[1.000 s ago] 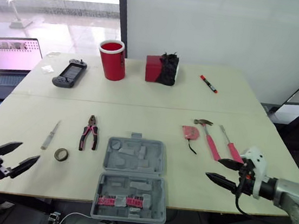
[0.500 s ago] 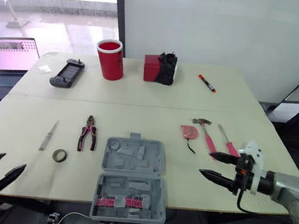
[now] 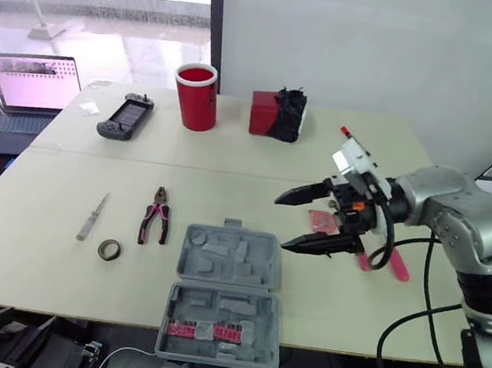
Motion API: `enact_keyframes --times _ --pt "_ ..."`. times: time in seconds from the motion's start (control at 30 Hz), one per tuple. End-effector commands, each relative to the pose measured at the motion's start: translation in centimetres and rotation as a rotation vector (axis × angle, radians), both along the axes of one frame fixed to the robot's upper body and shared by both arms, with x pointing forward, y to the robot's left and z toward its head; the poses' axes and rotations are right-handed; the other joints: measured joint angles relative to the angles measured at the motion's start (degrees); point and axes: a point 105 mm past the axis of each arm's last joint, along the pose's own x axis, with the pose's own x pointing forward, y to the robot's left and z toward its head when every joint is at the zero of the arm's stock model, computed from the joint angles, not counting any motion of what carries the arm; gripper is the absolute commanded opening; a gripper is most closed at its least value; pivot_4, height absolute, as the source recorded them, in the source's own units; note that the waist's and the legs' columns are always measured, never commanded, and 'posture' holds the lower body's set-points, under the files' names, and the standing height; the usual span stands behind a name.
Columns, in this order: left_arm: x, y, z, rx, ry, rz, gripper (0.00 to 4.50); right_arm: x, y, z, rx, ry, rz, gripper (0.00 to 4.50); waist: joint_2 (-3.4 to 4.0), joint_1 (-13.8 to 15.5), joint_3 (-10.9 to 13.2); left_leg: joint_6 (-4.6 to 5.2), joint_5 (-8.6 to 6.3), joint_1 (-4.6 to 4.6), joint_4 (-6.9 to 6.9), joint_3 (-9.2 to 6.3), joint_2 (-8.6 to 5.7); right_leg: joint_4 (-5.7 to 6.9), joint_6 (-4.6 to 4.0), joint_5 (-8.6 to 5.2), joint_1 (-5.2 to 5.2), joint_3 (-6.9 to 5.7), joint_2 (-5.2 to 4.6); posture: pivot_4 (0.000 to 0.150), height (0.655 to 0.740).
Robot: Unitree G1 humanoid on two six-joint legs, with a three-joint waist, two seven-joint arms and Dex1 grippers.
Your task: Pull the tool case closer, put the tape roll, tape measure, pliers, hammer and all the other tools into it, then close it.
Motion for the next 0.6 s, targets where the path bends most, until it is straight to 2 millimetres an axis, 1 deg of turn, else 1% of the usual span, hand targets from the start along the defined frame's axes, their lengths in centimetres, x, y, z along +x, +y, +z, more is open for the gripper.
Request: enact_keyframes --times 0.03,0.1,0.17,0.23,0.27,0.33,0.4,0.5,0.6 --pt "1.1 -0.7 1.1 0.044 -0.018 -0.013 4.43 0.1 0.3 0.1 -0.024 -0.037 0.001 4.5 0.01 0.1 0.0 0.0 0.0 0.0 0.0 0.0 0.02 0.0 0.0 0.0 -0.01 -0.01 0.02 0.15 0.74" --pt "2.5 -1.5 1.2 0.066 0.009 -0.061 4.43 0.1 0.4 -0.1 -0.024 -0.035 -0.01 4.5 0.01 0.2 0.0 0.0 0.0 -0.03 -0.01 0.01 0.02 0.03 0.0 0.0 0.0 0.0 0.03 0.15 0.74" --pt "4.4 -1.9 1.7 0.089 0.023 -0.074 4.43 -0.3 0.5 -0.2 -0.019 -0.018 -0.017 4.5 0.02 0.4 0.0 0.0 0.0 -0.04 -0.01 0.0 0.0 0.05 0.02 0.01 -0.01 0.0 0.08 0.15 0.74" --pt "7.0 -2.2 2.9 0.108 0.02 -0.07 4.43 -0.8 0.6 -0.4 -0.026 -0.003 -0.02 4.5 0.02 0.5 0.0 0.0 0.0 -0.04 -0.01 -0.02 -0.02 0.09 0.07 0.04 -0.02 -0.01 0.12 0.15 0.74" --pt "8.5 -3.2 3.5 0.102 0.026 -0.088 4.43 -1.1 0.7 -0.6 -0.028 0.008 -0.018 4.5 0.02 0.5 0.0 0.0 0.0 -0.04 -0.01 -0.05 -0.02 0.1 0.19 0.1 -0.01 -0.01 0.17 0.15 0.74" --pt "10.3 -4.7 4.0 0.1 0.055 -0.114 4.43 -1.5 0.7 -1.0 -0.039 0.007 -0.018 4.5 0.02 0.4 0.0 0.0 0.0 -0.04 0.01 -0.09 -0.04 0.14 0.23 0.13 0.0 -0.02 0.21 0.15 0.74" --pt "11.6 -5.0 4.0 0.103 0.1 -0.088 4.43 -1.5 0.6 -1.3 -0.05 -0.006 -0.037 4.5 0.03 0.1 0.0 0.0 0.0 -0.04 0.01 -0.07 -0.08 0.15 0.42 0.23 0.0 0.0 0.21 0.15 0.74" --pt "12.8 -5.0 3.9 0.13 0.138 -0.062 3.59 -1.4 0.6 -1.4 -0.045 0.007 -0.053 4.5 0.03 -1.3 0.0 0.0 0.0 -0.02 -0.01 -0.05 -0.08 0.28 0.42 0.28 -0.08 0.04 0.27 0.15 0.74" --pt "13.9 -4.9 3.5 0.155 0.166 -0.03 2.03 -1.7 0.4 -1.6 -0.058 0.026 -0.044 4.5 0.08 -1.2 0.0 0.0 0.0 0.06 -0.05 -0.06 0.07 0.38 0.31 0.33 -0.1 0.04 0.43 0.15 0.74"
